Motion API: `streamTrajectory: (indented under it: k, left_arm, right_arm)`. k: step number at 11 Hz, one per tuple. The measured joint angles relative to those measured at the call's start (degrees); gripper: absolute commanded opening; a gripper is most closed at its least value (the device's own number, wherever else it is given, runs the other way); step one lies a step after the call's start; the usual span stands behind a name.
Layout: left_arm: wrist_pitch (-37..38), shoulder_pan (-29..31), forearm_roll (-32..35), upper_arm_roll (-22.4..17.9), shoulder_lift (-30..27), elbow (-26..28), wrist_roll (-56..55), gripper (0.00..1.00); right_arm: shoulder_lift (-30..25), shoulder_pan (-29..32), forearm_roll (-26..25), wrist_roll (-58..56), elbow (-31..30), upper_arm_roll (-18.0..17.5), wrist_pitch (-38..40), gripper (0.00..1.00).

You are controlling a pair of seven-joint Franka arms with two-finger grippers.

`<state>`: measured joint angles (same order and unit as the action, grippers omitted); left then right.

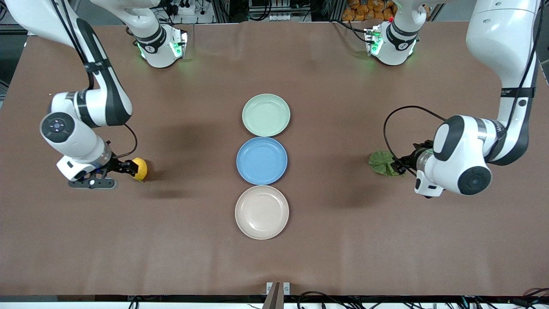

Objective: Pick lemon and lettuce from plates

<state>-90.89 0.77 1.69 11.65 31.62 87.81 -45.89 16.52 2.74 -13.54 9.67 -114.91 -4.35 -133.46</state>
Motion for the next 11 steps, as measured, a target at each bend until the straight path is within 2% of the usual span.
streamTrajectory:
  k: [2,4,7,11]
  left_arm:
    - [0.1,0.2,1.7,0.1,-0.7,-3.6,0.9,1.00]
    - [0.1,0.2,2.4,0.2,-4.0,-4.5,7.5,1.00]
    - [0.8,-1.2,2.7,-0.7,-10.8,-4.0,16.3,1.00]
    - [0.8,-1.6,2.6,-1.0,-21.7,-3.4,21.8,1.00]
  right_arm:
    - [-2.2,-0.7,0.1,0.0,3.4,-0.3,5.1,1.00]
    - [-5.1,-1.4,0.1,0.1,4.5,-0.3,7.4,1.00]
    - [-10.0,-1.9,2.0,0.1,5.3,-0.4,11.8,1.00]
    - [-13.1,-2.6,5.2,0.0,13.8,-0.4,25.3,1.00]
